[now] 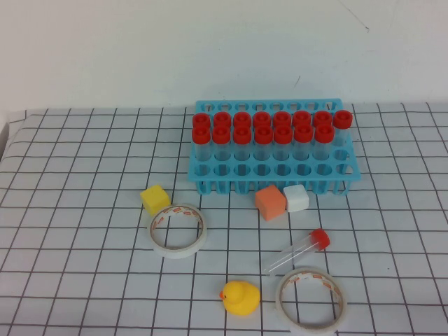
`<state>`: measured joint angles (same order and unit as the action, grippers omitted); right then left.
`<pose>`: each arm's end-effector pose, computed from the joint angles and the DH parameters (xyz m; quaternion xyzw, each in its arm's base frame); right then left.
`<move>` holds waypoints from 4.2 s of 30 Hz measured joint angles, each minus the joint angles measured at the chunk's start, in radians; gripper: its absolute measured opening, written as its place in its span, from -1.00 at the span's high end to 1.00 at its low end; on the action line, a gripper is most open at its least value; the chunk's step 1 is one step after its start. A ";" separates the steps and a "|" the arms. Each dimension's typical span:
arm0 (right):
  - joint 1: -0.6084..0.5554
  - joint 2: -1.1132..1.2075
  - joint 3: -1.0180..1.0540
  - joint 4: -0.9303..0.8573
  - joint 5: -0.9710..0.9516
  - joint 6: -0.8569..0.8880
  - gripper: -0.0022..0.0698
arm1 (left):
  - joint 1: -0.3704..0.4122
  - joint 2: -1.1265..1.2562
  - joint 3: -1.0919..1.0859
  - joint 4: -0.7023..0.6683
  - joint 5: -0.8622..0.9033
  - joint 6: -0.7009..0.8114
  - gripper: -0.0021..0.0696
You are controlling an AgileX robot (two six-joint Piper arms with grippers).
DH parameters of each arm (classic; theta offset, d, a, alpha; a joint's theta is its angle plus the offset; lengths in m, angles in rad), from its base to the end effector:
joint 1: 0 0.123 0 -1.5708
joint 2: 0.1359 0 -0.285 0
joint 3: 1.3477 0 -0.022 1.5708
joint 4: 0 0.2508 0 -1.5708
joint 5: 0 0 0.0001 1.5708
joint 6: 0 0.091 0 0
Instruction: Place the test tubes
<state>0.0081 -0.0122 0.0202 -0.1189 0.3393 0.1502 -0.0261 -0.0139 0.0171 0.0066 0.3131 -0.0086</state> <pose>0.0534 -0.0032 0.1767 0.0239 0.7917 -0.0016 0.6104 0.0538 -0.0012 0.1799 0.0087 0.7832 -0.0080 0.6216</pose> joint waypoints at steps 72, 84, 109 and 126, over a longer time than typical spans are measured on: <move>0.000 0.000 0.006 0.770 -0.048 0.011 0.94 | 0.000 0.301 -0.443 -0.702 0.460 0.437 0.95; 0.000 0.000 0.006 0.770 -0.045 -0.050 0.94 | -0.016 0.928 -0.927 -0.668 0.677 0.896 0.95; 0.000 0.000 0.006 0.770 -0.018 -0.054 0.94 | -0.711 1.671 -1.451 0.023 0.727 0.456 0.88; 0.000 0.000 0.006 0.770 -0.018 -0.080 0.94 | -0.722 1.926 -1.606 -0.007 0.704 0.442 -0.26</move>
<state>0.0081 -0.0122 0.0264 0.6512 0.3214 0.0703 -0.7485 1.9121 -1.5885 0.0000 1.0167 0.4331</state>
